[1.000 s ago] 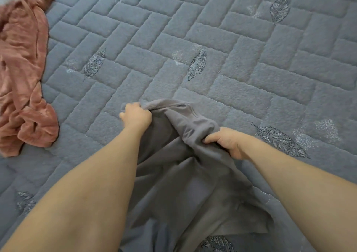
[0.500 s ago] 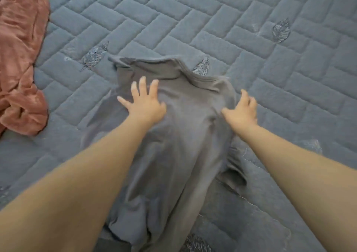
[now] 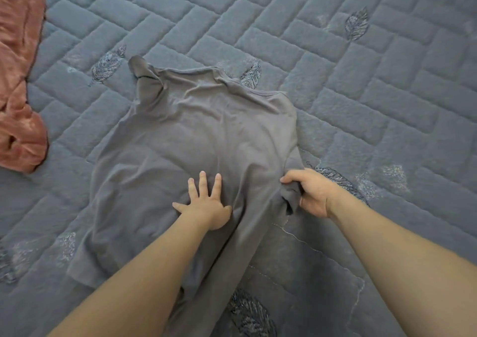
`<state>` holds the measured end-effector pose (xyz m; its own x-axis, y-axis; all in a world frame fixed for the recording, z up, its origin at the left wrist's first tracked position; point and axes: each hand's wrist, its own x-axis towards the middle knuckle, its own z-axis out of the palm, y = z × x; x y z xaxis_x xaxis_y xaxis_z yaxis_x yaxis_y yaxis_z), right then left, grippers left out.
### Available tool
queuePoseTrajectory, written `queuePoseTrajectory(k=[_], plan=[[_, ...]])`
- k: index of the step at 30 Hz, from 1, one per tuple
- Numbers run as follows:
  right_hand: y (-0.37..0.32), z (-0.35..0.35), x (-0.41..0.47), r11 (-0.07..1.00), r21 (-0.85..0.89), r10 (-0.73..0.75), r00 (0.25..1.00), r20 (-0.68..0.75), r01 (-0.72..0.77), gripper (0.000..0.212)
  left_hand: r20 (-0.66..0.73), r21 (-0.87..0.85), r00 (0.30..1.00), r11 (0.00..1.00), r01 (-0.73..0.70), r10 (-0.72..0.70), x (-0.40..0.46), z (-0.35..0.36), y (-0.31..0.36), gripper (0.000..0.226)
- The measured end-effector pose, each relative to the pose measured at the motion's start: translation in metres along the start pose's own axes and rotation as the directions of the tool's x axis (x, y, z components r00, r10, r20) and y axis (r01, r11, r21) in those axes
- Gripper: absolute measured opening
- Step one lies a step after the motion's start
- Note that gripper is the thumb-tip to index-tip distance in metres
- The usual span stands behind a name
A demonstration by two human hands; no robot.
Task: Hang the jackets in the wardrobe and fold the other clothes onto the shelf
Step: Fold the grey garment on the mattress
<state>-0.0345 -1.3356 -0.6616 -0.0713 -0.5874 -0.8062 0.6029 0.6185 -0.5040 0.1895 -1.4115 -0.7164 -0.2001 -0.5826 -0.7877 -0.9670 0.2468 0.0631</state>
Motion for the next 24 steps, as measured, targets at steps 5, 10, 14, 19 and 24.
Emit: queuePoseTrajectory(k=[5,10,14,19,24], plan=[[-0.003,-0.025,-0.017,0.899,-0.079,0.437,0.870,0.231,-0.431,0.050,0.077,0.045,0.997,0.999,-0.022,0.019,-0.006,0.001,-0.011,0.090],[0.040,-0.046,-0.012,0.765,-0.201,0.638,0.762,0.107,-0.612,0.070,0.105,0.093,0.994,0.996,0.000,-0.010,0.009,0.002,-0.007,0.092],[0.067,-0.028,-0.008,0.805,-0.122,0.593,0.796,0.125,-0.580,0.041,0.091,0.127,0.994,0.990,0.053,-0.065,0.018,0.011,-0.002,0.092],[0.056,-0.024,-0.002,0.946,0.122,0.318,0.936,-0.151,-0.302,0.032,0.082,0.145,0.991,0.985,0.094,-0.106,0.019,0.014,0.002,0.092],[0.019,-0.053,-0.028,0.968,-0.193,0.088,0.938,-0.336,-0.160,0.024,0.069,0.174,0.985,0.975,0.141,-0.155,-0.007,0.003,0.026,0.088]])
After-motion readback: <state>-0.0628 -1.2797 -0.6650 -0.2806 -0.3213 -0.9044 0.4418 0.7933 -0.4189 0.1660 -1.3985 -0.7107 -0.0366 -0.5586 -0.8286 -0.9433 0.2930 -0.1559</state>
